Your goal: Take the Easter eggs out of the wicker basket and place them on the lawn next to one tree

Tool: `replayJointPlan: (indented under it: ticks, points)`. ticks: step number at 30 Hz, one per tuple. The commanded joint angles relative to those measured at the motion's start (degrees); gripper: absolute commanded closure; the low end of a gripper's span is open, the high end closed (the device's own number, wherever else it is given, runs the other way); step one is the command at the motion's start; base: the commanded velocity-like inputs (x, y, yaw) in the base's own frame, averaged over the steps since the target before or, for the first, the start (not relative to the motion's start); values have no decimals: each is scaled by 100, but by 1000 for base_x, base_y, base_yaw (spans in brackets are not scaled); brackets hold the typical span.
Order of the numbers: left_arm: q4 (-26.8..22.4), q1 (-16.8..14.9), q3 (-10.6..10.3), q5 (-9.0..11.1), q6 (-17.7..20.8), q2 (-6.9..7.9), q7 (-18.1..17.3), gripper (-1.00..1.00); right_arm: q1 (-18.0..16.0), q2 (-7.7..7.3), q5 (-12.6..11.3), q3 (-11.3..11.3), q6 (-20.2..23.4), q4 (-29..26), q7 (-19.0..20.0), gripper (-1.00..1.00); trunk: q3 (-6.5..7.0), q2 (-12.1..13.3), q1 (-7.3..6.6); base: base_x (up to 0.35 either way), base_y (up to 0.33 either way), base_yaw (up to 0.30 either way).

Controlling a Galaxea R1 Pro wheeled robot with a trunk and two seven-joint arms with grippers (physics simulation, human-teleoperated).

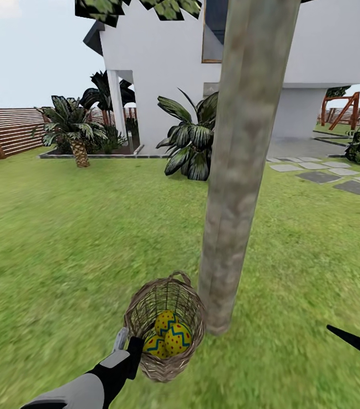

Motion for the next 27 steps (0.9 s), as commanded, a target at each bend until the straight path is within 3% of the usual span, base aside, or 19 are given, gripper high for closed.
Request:
replayJointPlan:
  ticks: [1, 4, 6, 7, 8, 10, 13, 19, 27]
  points:
    - [-15, -3, 36, -34, -8, -3, 33, 100, -10, 4, 70, -16, 59, -5, 94, -100, -26, -48, 23, 0, 0, 0]
    - [-15, -3, 36, -34, -8, -3, 33, 100, -10, 40, 89, -21, 55, 18, 30, -100, -80, -169, 89, 0, 0, 0]
    - [-14, -3, 36, -34, -8, -3, 33, 100, -10, 60, 82, -23, -121, 87, -466, -100, -116, -249, 133, 0, 0, 0]
    - [-15, -3, 36, -34, -8, -3, 33, 100, -10, 116, 73, -21, -247, 178, -865, -100, -133, -289, 155, 0, 0, 0]
    - [-15, -3, 36, -34, -8, -3, 33, 100, -10, 292, 74, 37, -405, 373, -1279, -100, -151, -329, 177, 0, 0, 0]
    - [-15, -3, 36, -34, -8, -3, 33, 100, -10, 475, 76, 349, -787, 593, -1580, -100, -187, -409, 221, 0, 0, 0]
    - [-15, -3, 36, -34, -8, -3, 33, 100, -10, 497, 70, 820, -947, 693, -1561, -100, -241, -530, 287, 0, 0, 0]
    - [-15, -3, 36, -34, -8, -3, 33, 100, -27, 493, 74, 688, -949, 722, -1635, -100, -349, -770, 419, 0, 0, 0]
    - [-15, -3, 36, -34, -8, -3, 33, 100, -27, 540, 77, 689, -952, 959, -1638, -100, -493, -1091, 594, 0, 0, 0]
